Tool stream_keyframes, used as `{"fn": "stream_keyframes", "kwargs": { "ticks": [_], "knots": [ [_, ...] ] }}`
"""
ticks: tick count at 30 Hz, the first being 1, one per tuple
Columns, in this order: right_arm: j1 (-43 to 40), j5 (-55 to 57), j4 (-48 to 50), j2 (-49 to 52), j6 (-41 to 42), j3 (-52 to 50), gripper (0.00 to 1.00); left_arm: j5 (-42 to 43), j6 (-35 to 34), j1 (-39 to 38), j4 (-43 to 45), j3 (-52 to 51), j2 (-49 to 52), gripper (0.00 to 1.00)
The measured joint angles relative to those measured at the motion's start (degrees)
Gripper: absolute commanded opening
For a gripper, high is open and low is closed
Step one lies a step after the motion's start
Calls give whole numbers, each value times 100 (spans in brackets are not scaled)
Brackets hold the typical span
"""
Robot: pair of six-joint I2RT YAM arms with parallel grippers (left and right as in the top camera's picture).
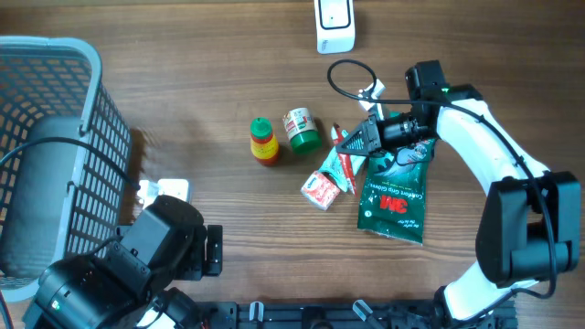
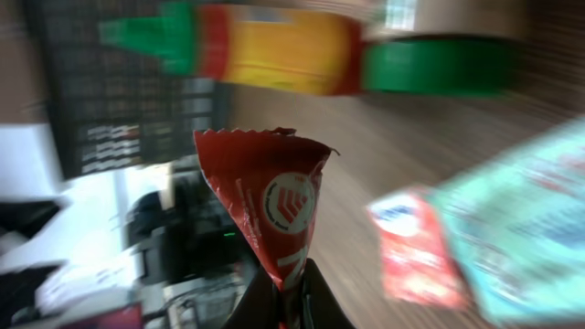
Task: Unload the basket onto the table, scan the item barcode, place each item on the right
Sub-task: 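Lift the Nescafe stick with the right gripper toward the scanner, then hold the Nescafe stick in front of the white scanner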
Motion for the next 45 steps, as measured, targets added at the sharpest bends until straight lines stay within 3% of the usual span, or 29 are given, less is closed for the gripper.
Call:
{"fn": "stream_keyframes", "kwargs": {
  "ticks": [8, 14, 19, 26, 32, 34, 35, 45],
  "knots": [
    [2, -2297, -4, 0, -369, 0, 4, 0, 2, 0, 0, 0, 0, 100],
    [2, -2634, 26, 0, 671, 0, 4, 0, 0, 0, 0, 0, 0, 100],
    [2, -2588, 210, 0, 831, 0, 5, 0, 0, 0, -2, 0, 0, 100],
    [2, -289, 293, -138, 1344, 63, 5, 0, 0, 0, 0, 0, 0, 100],
    [2, 2603, 597, -1226, 2199, 444, 5, 0, 0, 0, 0, 0, 0, 100],
    [2, 3427, 813, -1497, 2441, 470, 11, 0, 0, 0, 0, 0, 0, 100],
    [2, 3738, 979, -1547, 2503, 481, 5, 0, 0, 0, 0, 0, 0, 100],
    [2, 5112, 2907, -1158, 3158, 487, 5, 0, 0, 0, 0, -2, 0, 100]
  ]
}}
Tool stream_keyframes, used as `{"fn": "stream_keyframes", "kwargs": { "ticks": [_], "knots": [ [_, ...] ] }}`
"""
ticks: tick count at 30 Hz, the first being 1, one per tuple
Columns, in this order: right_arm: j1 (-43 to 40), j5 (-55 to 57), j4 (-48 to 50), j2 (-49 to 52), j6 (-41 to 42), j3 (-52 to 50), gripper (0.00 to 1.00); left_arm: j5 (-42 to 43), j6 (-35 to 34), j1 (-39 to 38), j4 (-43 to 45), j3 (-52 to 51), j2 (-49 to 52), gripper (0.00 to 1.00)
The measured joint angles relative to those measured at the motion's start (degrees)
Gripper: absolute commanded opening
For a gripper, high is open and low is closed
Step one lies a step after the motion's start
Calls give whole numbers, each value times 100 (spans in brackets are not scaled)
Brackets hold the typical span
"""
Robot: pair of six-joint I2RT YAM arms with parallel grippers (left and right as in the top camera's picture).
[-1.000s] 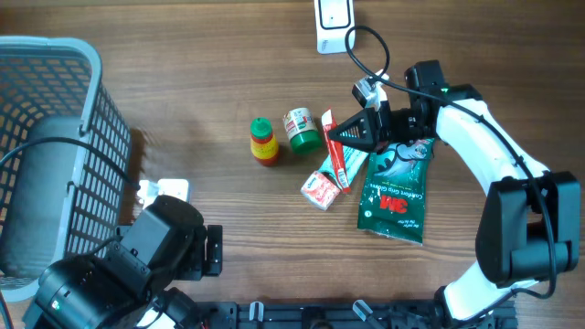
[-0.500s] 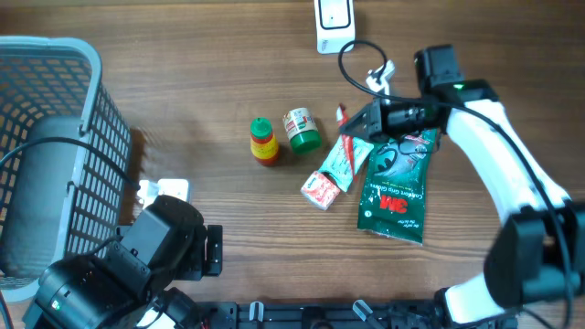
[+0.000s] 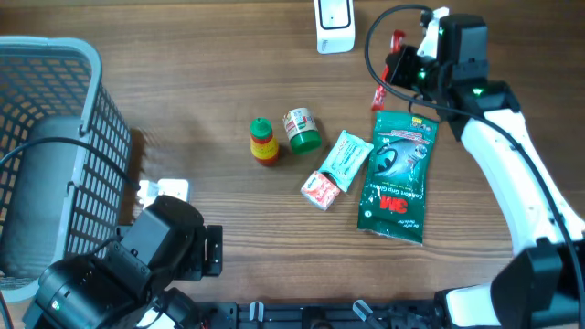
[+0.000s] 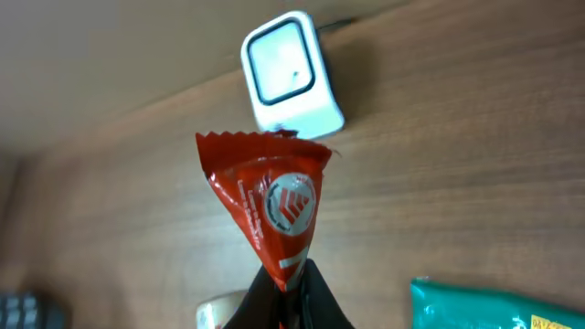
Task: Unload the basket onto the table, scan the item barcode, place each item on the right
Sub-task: 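Hold the Nescafe stick in front of the white scanner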
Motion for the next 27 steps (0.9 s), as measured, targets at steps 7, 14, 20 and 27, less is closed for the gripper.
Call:
{"fn": "stream_keyframes", "kwargs": {
  "ticks": [7, 14, 20, 27],
  "knots": [
    [46, 501, 1598, 833, 413, 61, 5, 0, 0, 0, -2, -2, 0, 100],
    [262, 811, 1714, 2695, 426, 1989, 5, -2, -7, -4, 0, -2, 0, 100],
    [573, 1480, 1860, 4216, 92, 4000, 5, -2, -17, -4, 0, -4, 0, 100],
    [807, 2247, 2461, 4999, -256, 4478, 5, 0, -17, -4, 0, -4, 0, 100]
  ]
}}
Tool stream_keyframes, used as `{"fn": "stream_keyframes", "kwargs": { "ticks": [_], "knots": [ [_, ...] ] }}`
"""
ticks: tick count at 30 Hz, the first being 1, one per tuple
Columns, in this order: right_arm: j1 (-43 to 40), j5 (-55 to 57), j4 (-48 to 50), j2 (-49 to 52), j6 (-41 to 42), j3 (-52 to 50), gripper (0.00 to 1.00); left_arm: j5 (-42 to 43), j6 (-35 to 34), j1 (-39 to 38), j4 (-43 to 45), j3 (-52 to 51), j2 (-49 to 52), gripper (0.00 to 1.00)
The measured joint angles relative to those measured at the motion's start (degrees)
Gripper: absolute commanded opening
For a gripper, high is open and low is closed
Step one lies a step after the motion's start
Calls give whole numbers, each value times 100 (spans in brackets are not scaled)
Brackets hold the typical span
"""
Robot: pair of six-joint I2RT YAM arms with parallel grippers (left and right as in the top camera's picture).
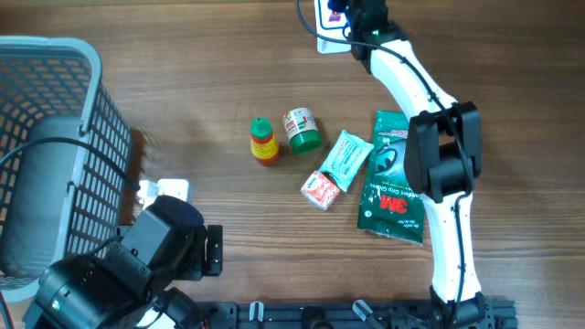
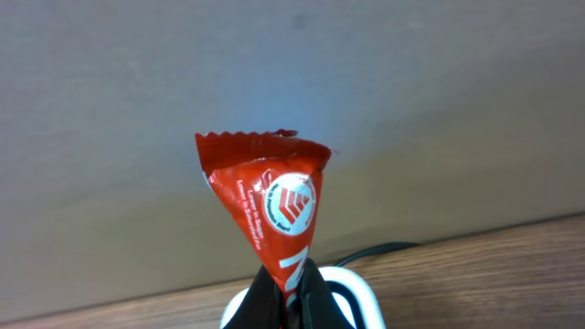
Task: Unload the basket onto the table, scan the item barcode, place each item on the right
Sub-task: 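Hold the Nescafe stick in front of the white scanner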
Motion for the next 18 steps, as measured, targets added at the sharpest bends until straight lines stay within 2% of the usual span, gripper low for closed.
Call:
{"fn": "stream_keyframes", "kwargs": {
  "ticks": [3, 6, 11, 15, 18],
  "knots": [
    [-13, 192, -144, 22, -101, 85, 5, 0, 0, 0, 0, 0, 0, 100],
    [-28, 597, -804, 20, -227, 367, 5, 0, 0, 0, 0, 0, 0, 100],
    [-208, 1794, -1886, -243, -1014, 483, 4, 0, 0, 0, 4, 0, 0, 100],
    [-793, 2850, -2413, -664, -1965, 520, 4, 0, 0, 0, 0, 0, 0, 100],
    [-1545, 3407, -2940, -822, -2542, 577, 5, 0, 0, 0, 0, 0, 0, 100]
  ]
}}
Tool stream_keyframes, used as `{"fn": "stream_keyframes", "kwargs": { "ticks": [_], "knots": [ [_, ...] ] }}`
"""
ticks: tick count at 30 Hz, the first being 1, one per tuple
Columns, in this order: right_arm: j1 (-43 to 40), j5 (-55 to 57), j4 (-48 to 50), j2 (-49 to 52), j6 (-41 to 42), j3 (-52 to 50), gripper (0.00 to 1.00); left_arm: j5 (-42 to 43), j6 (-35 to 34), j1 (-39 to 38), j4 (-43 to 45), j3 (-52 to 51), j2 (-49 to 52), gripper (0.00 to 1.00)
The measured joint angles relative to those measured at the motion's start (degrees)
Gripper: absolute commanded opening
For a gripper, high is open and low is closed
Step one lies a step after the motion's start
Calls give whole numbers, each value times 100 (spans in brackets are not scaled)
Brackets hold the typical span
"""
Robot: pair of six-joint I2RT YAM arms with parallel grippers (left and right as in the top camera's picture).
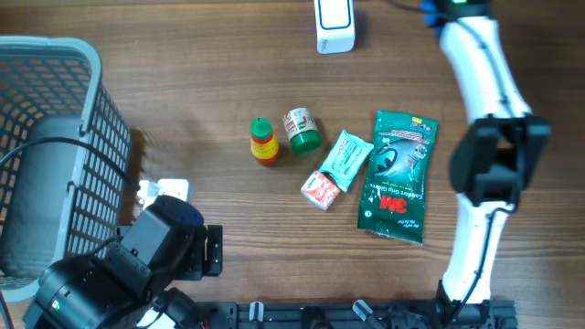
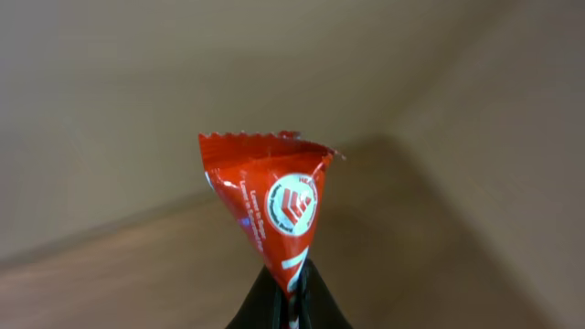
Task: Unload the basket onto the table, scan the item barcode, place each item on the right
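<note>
In the right wrist view my right gripper [image 2: 291,294] is shut on the lower tip of a red triangular sachet [image 2: 272,203] with a white round logo. The sachet stands upright above the fingers, in front of a blurred brown background. The white barcode scanner [image 1: 335,26] sits at the table's far edge in the overhead view. My right arm [image 1: 480,68] runs up to the frame's top edge, to the right of the scanner, and its gripper is out of that view. My left arm [image 1: 137,265] is folded at the front left, with its fingers not discernible.
A grey mesh basket [image 1: 87,64] fills the left side. Mid-table lie a green-capped yellow bottle [image 1: 264,142], a green-lidded jar [image 1: 301,130], a mint packet [image 1: 345,157], a small red-white packet [image 1: 320,190] and a green 3M pack [image 1: 396,175].
My right arm was reaching over the scanner at the top middle and now points off the top edge, right of it. The wrist view has lost the scanner and shows blurred brown.
My right gripper held the red sachet low among the items at mid-table. Then it had the sachet near the far edge with the scanner ahead of it. Then it was right over the scanner. Now it is to the scanner's right, still shut on the sachet.
</note>
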Motion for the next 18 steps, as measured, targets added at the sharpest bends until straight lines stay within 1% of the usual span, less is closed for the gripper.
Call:
{"fn": "stream_keyframes", "kwargs": {
  "ticks": [3, 6, 9, 12, 13, 14, 15, 16, 17, 18],
  "knots": [
    [-927, 184, -619, -7, -284, -2, 5, 0, 0, 0, 0, 0, 0, 100],
    [-1816, 11, -1062, -7, -426, -26, 5, 0, 0, 0, 0, 0, 0, 100],
    [-2671, -232, -1377, -7, -466, -269, 5, 0, 0, 0, 0, 0, 0, 100],
    [-3193, -442, -1464, -7, -400, -629, 5, 0, 0, 0, 0, 0, 0, 100],
    [-3226, -466, -1471, -7, -352, -664, 5, 0, 0, 0, 0, 0, 0, 100],
    [-3508, -662, -1528, -7, -225, -960, 5, 0, 0, 0, 0, 0, 0, 100],
    [-3639, -750, -1593, -7, -74, -1110, 12, 0, 0, 0, 0, 0, 0, 100],
    [-3799, -837, -1681, -7, 184, -1285, 38, 0, 0, 0, 0, 0, 0, 100],
    [-3921, -892, -1801, -7, 398, -1373, 67, 0, 0, 0, -2, 0, 0, 100],
    [-4013, -925, -1917, -7, 619, -1419, 85, 0, 0, 0, 2, 0, 0, 100]
  ]
}}
